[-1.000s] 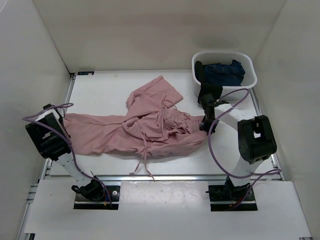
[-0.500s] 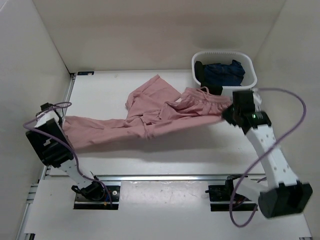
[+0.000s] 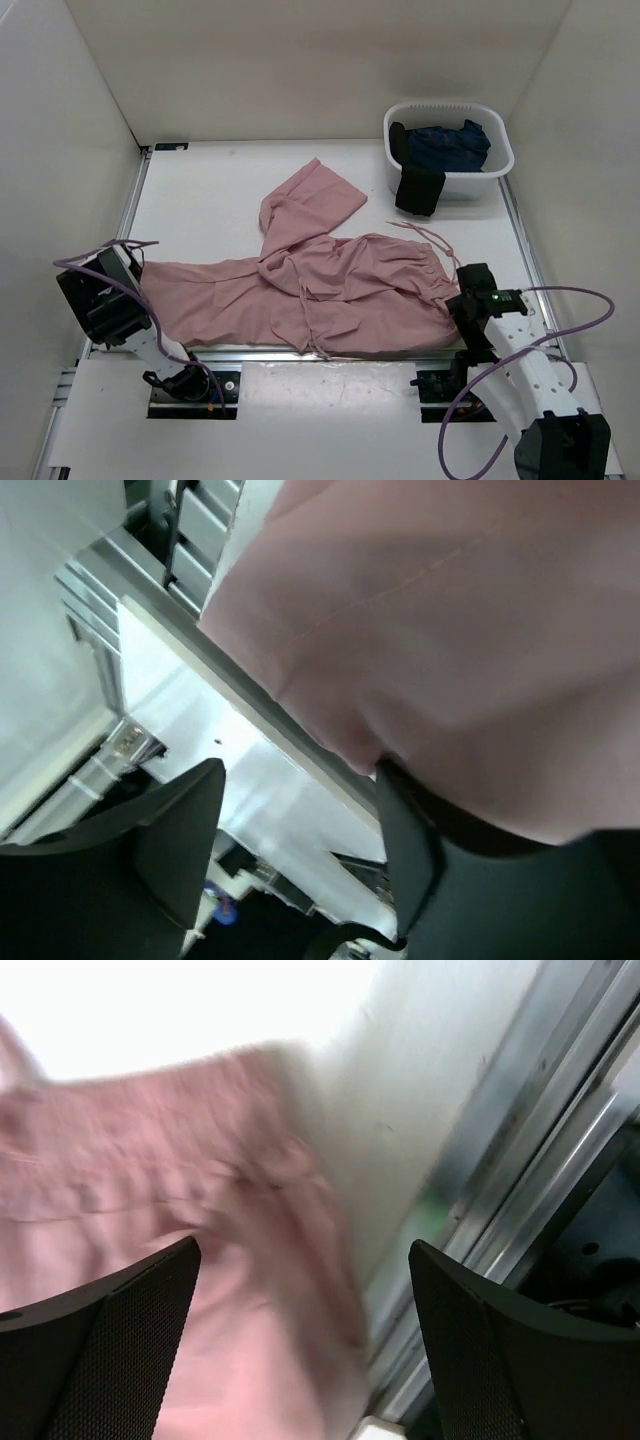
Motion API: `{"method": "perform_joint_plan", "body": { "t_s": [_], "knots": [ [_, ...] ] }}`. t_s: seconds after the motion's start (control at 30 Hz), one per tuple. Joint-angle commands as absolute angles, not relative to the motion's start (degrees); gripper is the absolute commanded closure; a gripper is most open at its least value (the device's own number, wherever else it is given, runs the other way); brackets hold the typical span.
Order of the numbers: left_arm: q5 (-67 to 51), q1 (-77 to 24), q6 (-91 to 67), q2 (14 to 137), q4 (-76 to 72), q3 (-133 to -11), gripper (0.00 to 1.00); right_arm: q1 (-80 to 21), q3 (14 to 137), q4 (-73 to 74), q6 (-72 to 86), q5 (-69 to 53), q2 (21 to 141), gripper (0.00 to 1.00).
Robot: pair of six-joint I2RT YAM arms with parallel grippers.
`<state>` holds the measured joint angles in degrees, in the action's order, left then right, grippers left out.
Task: Fold and stack the trousers
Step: Flatten the trousers out
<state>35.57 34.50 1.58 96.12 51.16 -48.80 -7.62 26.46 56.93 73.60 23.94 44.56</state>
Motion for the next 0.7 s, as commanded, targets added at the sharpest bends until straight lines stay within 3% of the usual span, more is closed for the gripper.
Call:
{"method": "perform_joint_plan", "body": {
  "t_s": [0.0,0.13,0.3,0.53,0.67],
  "knots": [
    [29.9,33.9,0.0,93.9,51.6,-53.4,0.23,-7.4,34.1,60.6,73.8,32.5,44.9,0.10],
    [23.9,28.8,0.0,91.7,58.6,-68.1,0.08,-8.2,43.9,58.4,64.4,35.0,49.4,0.11],
    [15.9,16.7,0.0,97.5,64.5,-90.8,0.00,-12.2,58.7,52.6,54.3,31.5,61.2,0.13],
    [9.7,0.9,0.0,122.1,72.2,-126.7,0.00,-14.4,69.9,41.8,54.1,14.7,81.8,0.10],
    [7.6,-8.2,0.0,131.0,68.3,-133.9,0.00,-17.0,76.0,41.0,53.4,14.1,93.9,0.09]
  ]
}}
